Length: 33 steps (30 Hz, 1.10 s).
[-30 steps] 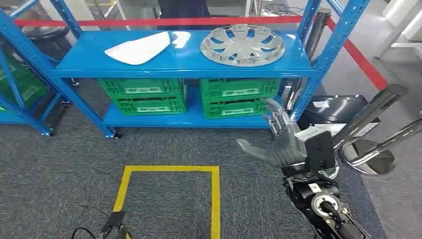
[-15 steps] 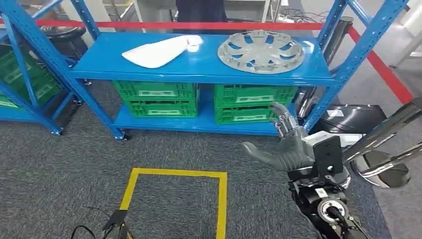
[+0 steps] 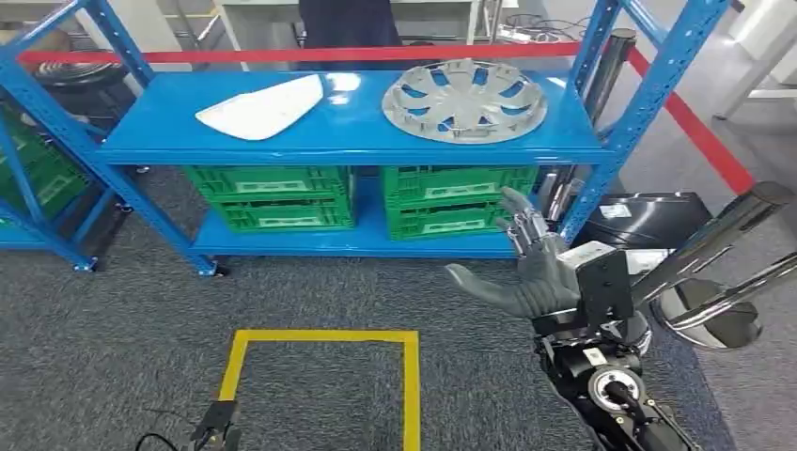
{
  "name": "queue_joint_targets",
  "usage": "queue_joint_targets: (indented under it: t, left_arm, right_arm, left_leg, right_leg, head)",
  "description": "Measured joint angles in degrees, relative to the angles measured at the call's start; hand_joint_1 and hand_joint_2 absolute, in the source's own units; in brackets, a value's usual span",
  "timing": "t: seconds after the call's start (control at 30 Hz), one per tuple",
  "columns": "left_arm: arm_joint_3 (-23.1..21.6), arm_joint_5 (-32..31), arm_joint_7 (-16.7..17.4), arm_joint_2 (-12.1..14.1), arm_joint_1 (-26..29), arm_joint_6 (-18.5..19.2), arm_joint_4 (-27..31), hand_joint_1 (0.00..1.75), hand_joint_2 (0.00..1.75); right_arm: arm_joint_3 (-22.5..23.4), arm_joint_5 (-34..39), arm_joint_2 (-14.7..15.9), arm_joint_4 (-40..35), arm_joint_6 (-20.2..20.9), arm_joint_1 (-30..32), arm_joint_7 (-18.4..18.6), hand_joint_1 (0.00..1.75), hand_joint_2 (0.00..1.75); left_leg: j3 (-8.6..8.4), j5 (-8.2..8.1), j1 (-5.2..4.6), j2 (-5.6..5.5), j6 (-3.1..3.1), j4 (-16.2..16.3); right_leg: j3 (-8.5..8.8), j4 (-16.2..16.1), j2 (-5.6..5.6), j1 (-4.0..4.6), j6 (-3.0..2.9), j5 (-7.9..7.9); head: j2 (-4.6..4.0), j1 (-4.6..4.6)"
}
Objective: Take the parts from the cabinet and place them on the table.
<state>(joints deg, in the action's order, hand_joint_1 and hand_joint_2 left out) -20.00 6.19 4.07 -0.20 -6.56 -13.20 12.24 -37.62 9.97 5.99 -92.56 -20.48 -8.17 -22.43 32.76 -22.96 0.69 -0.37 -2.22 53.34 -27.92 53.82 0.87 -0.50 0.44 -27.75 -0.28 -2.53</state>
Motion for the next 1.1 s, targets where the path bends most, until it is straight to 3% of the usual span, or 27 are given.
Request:
queue_joint_targets:
  t: [0.07,0.1,0.13,0.17,0.23,0.27,0.3,0.33,0.37,0.43,0.47,0.53,0.6,0.63,0.67,0.73,0.77,0.8,0.83,0.87,0.93,0.97,1.0,1.1]
  left_arm:
    - [-0.02,0.0,0.0,-0.02,0.05,0.0,0.0,0.0,0.0]
    - [-0.02,0.02,-0.02,-0.02,0.04,0.0,0.0,0.0,0.0]
    - [-0.02,0.09,-0.04,-0.04,0.05,0.0,0.0,0.0,0.0]
    - [-0.02,0.22,-0.07,0.02,0.07,0.0,0.0,0.0,0.0]
    - [-0.02,0.26,-0.09,0.04,0.06,-0.02,-0.02,0.0,0.0]
    - [-0.02,0.28,-0.09,0.02,0.11,-0.02,0.0,0.0,0.0]
    - [-0.02,0.31,-0.09,0.02,0.2,-0.02,-0.02,0.0,0.0]
    - [-0.02,0.41,-0.07,0.02,0.29,-0.04,-0.02,0.0,0.0]
    - [-0.02,0.42,-0.09,0.04,0.35,-0.07,-0.02,0.0,0.0]
    - [-0.02,0.42,-0.07,0.02,0.36,-0.13,-0.02,0.0,0.0]
    - [-0.02,0.44,-0.09,-0.11,0.41,-0.15,-0.02,0.0,0.0]
    - [-0.02,0.48,-0.17,-0.11,0.26,-0.24,-0.02,0.0,0.0]
    - [-0.02,0.59,-0.28,-0.15,0.36,-0.24,-0.02,0.0,0.0]
    - [-0.02,0.61,-0.35,-0.06,0.34,-0.31,-0.02,0.0,0.0]
    - [-0.04,0.61,-0.44,-0.07,0.31,-0.31,-0.02,0.0,0.0]
    - [-0.04,0.61,-0.48,-0.11,0.22,-0.31,-0.02,0.0,0.0]
    - [-0.06,0.61,-0.48,-0.11,0.29,-0.31,-0.02,0.0,0.0]
    - [-0.04,0.61,-0.48,-0.11,0.45,-0.31,-0.02,0.0,0.0]
    - [-0.04,0.61,-0.48,-0.07,0.56,-0.31,-0.02,0.0,0.0]
    - [-0.04,0.61,-0.48,-0.02,0.58,-0.31,-0.02,0.0,0.0]
    - [-0.07,0.61,-0.48,0.04,0.53,-0.31,-0.02,0.0,0.0]
    - [-0.07,0.61,-0.48,0.02,0.54,-0.31,-0.02,0.0,0.0]
    - [-0.07,0.61,-0.48,0.02,0.47,-0.31,-0.02,0.0,0.0]
    - [-0.09,0.61,-0.48,0.02,0.49,-0.31,-0.02,0.0,0.0]
  right_arm:
    - [-0.04,0.0,0.0,0.0,-0.17,-0.06,0.0,0.0,1.75]
    - [-0.02,0.0,0.0,-0.02,-0.63,-0.07,0.0,0.0,1.75]
    - [0.02,0.0,0.0,-0.09,-1.01,-0.05,0.0,0.0,1.75]
    - [0.04,0.0,0.0,-0.09,-1.4,-0.16,-0.04,0.0,1.75]
    - [0.07,-0.02,0.0,-0.07,-2.69,-0.02,-0.13,0.0,1.75]
    - [0.09,-0.09,0.0,-0.07,-3.1,0.16,-0.13,0.0,1.75]
    - [0.09,-0.18,0.0,-0.07,-3.39,0.22,-0.13,0.0,1.75]
    - [0.11,-0.22,0.0,-0.07,-3.91,0.25,-0.2,0.0,1.75]
    - [0.15,-0.22,0.0,-0.04,-4.5,0.26,-0.31,0.0,1.75]
    - [0.22,-0.17,0.0,-0.07,-5.93,0.29,-0.85,0.0,1.75]
    - [0.35,0.02,0.0,-0.07,-6.73,0.37,-1.24,0.0,1.75]
    - [0.55,0.15,-0.02,-0.09,-8.37,0.75,-1.73,0.0,1.75]
    - [0.74,0.54,-0.02,-0.09,-9.59,1.07,-2.23,0.0,1.75]
    - [0.83,0.72,-0.15,-0.18,-9.84,1.1,-2.27,0.0,1.75]
    - [0.85,0.76,-0.17,-0.24,-9.97,1.13,-2.38,0.0,1.75]
    - [0.9,0.76,-0.26,-0.31,-10.12,1.24,-2.34,0.0,1.75]
    - [0.9,0.76,-0.26,-0.31,-10.14,1.32,-2.34,0.0,1.75]
    - [0.9,0.79,-0.26,-0.28,-10.14,1.4,-2.34,0.0,1.75]
    - [0.9,0.79,-0.26,-0.28,-10.21,1.54,-2.34,0.0,1.75]
    - [0.9,0.83,-0.28,-0.28,-10.32,1.66,-2.34,0.0,1.75]
    - [0.92,0.85,-0.28,-0.31,-10.84,1.72,-2.43,0.0,1.75]
    - [0.94,0.85,-0.31,-0.31,-11.17,1.73,-2.58,0.0,1.75]
    - [0.94,0.85,-0.31,-0.31,-11.39,1.75,-2.69,0.0,1.75]
    - [0.92,0.85,-0.31,-0.35,-11.43,1.8,-2.8,0.0,1.75]
  left_leg:
    - [0.07,-0.48,-0.32,-0.01,0.75,0.17]
    - [-0.06,-0.47,-0.32,-0.01,1.25,0.01]
    - [-0.55,-0.41,0.07,0.01,1.68,-0.4]
    - [-0.87,-0.64,0.09,0.03,2.04,-0.48]
    - [-1.36,-1.09,-0.02,0.06,2.6,-0.47]
    - [-1.62,-1.39,-0.09,0.04,2.66,-0.46]
    - [-1.94,-1.67,-0.12,0.01,2.66,-0.45]
    - [-2.41,-2.01,-0.13,-0.06,2.62,-0.45]
    - [-3.01,-2.4,-0.14,-0.14,2.55,-0.45]
    - [-4.5,-3.29,-0.19,-0.27,2.26,-0.48]
    - [-4.75,-3.65,-0.24,-0.28,2.04,-0.52]
    - [-4.6,-3.96,-0.31,-0.4,1.44,-0.43]
    - [-4.96,-4.15,-0.17,-0.31,0.79,-0.91]
    - [-5.03,-4.55,-0.19,-0.24,0.43,-0.7]
    - [-4.37,-5.37,-0.19,-0.09,0.11,1.27]
    - [0.75,-9.57,0.01,-0.09,-0.43,10.93]
    - [3.93,-11.36,0.08,-0.08,-0.68,16.27]
    - [6.38,-11.87,0.12,-0.08,-0.82,19.66]
    - [7.25,-10.76,0.19,-0.08,-0.87,19.76]
    - [6.56,-8.11,0.26,-0.06,-0.9,16.87]
    - [1.95,-1.24,0.28,0.03,-0.77,5.32]
    - [0.15,0.34,0.3,0.14,-0.65,0.85]
    - [-0.3,-0.41,-0.11,0.01,-0.16,0.22]
    - [-0.19,-0.99,-0.38,-0.01,1.17,0.46]
  right_leg:
    - [0.2,-0.26,-0.02,-0.15,0.54,-0.26]
    - [0.35,-0.37,-0.04,-0.23,1.02,-0.46]
    - [0.44,0.29,-0.18,-0.5,1.33,-0.9]
    - [-0.52,2.79,-0.39,-0.4,1.55,-2.22]
    - [-5.92,13.24,-0.44,-0.45,1.87,-6.89]
    - [-8.82,18.16,-0.44,-0.44,1.95,-8.44]
    - [-10.65,20.56,-0.44,-0.44,1.97,-8.4]
    - [-11.0,19.77,-0.44,-0.43,1.87,-6.73]
    - [-9.96,16.44,-0.44,-0.42,1.68,-3.94]
    - [-5.45,4.92,-0.46,-0.28,0.91,3.17]
    - [-4.21,1.73,-0.43,0.11,0.5,3.93]
    - [-4.06,1.03,-0.38,0.4,0.3,3.47]
    - [-4.0,0.79,-0.18,0.56,-0.29,3.25]
    - [-3.23,0.03,-0.15,-0.29,-0.61,3.45]
    - [-2.85,-0.22,-0.09,-0.23,-0.77,3.38]
    - [-2.42,-0.22,-0.36,-0.26,-1.27,2.92]
    - [-2.23,-0.22,-0.43,-0.23,-1.37,2.63]
    - [-2.01,-0.22,-0.41,-0.23,-1.35,2.37]
    - [-1.68,-0.22,-0.35,-0.24,-1.34,2.1]
    - [-1.23,-0.21,-0.25,-0.3,-1.2,1.77]
    - [-0.08,-0.19,-0.14,-0.47,-0.72,0.93]
    - [0.07,-0.19,-0.16,-0.38,-0.42,0.54]
    - [0.11,0.02,0.06,0.04,-0.01,0.09]
    - [0.4,-0.35,0.04,-0.16,0.76,-0.28]
  head:
    - [0.0,0.79]
    - [0.0,0.7]
    - [0.0,0.68]
    - [0.0,1.14]
    - [0.0,1.73]
    - [0.0,1.79]
    - [0.0,1.92]
    - [0.0,2.01]
    - [0.0,2.14]
    - [0.0,2.34]
    - [0.0,2.4]
    - [0.0,2.25]
    - [0.0,2.32]
    - [0.0,2.29]
    - [0.0,2.27]
    - [0.0,1.29]
    - [0.0,1.27]
    - [0.0,1.18]
    - [0.0,1.0]
    - [0.0,0.85]
    - [0.0,0.52]
    - [0.0,0.33]
    - [0.0,0.0]
    - [0.0,1.07]
